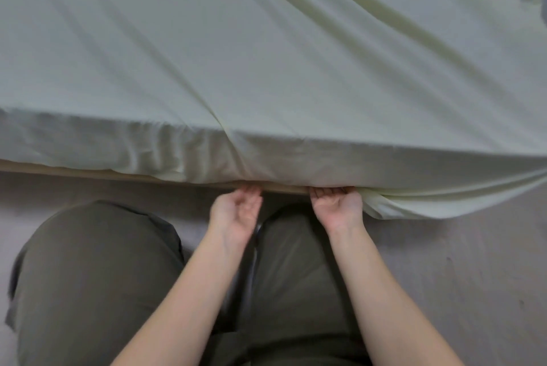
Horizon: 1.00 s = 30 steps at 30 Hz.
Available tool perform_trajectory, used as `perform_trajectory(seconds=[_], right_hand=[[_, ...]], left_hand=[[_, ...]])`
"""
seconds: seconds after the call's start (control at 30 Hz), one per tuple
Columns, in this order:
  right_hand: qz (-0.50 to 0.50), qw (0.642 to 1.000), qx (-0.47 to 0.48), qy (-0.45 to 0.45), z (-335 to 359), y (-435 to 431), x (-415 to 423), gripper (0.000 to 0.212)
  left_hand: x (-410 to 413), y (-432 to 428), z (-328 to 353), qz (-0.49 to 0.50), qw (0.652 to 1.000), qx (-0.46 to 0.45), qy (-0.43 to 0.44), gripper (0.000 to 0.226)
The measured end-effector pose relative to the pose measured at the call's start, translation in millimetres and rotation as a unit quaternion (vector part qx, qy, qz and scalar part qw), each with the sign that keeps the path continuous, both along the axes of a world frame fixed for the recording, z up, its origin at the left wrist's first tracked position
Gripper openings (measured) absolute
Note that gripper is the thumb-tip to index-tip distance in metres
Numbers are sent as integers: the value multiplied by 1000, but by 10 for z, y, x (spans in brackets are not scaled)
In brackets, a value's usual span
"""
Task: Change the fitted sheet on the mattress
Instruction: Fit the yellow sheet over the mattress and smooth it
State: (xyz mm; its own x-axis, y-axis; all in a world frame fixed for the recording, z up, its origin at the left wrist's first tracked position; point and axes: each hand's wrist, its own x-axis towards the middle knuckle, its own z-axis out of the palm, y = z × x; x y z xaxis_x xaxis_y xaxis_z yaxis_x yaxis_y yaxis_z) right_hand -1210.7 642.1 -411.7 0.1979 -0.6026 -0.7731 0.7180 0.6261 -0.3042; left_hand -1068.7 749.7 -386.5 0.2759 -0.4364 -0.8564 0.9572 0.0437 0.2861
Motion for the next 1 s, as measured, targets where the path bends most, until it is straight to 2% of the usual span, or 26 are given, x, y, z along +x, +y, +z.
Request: perform_trajectory(seconds=[0.1,0.23,0.3,0.37,0.47,0.57,0.63,0.67,0.7,0.73,0.8,0.83,0.87,0.9,0.93,0.97,1.0], right_hand=[[26,999,-16,-13,-7,-14,-37,36],[106,993,-53,-18,-41,-67,-169,25],[186,982,-44,1,-65,-171,-338,31],[285,957,-26,58,-55,-339,-568,37],[371,915,-47,151,4,-605,-1000,24],[342,894,-108,269,100,-702,-1458,17],[277,844,-188,418,184,-706,-1772,17],[238,798,-244,497,267,-705,-1913,18],[197,735,-307,572,383,-715,-2039,18],[155,659,-370,635,533,-738,-2148,17],[76,481,-501,716,902,-864,-2280,14],[57,390,-556,732,1087,-973,-2300,16],[68,314,-600,732,1259,-1124,-2283,21],[119,265,-633,717,1406,-1292,-2208,28],[211,244,-642,696,1509,-1460,-2100,36],[325,230,-622,674,1561,-1612,-1968,43],[425,204,-587,658,1543,-1742,-1845,48]], left_hand=[[-409,-293,40,-69,997,-36,-6,37],[-505,-574,51,-14,999,-29,20,35],[-444,-610,46,9,998,-25,56,34],[-420,-597,42,16,997,-33,63,33],[-478,-558,21,22,997,-53,49,33],[-647,-550,84,-9,999,-36,-31,27],[-859,-514,219,-128,980,2,-154,23],[-973,-487,302,-207,950,17,-232,20],[-1075,-458,402,-283,905,25,-316,17],[-1158,-442,515,-349,845,23,-405,16],[-1236,-471,785,-407,692,-37,-595,18],[-1224,-523,945,-389,597,-81,-697,21],[-1187,-615,1100,-356,488,-118,-788,24],[-1121,-753,1216,-328,388,-140,-850,29],[-1022,-919,1295,-332,320,-137,-877,34],[-898,-1105,1341,-374,284,-110,-876,40],[-777,-1289,1345,-440,267,-63,-855,47]])
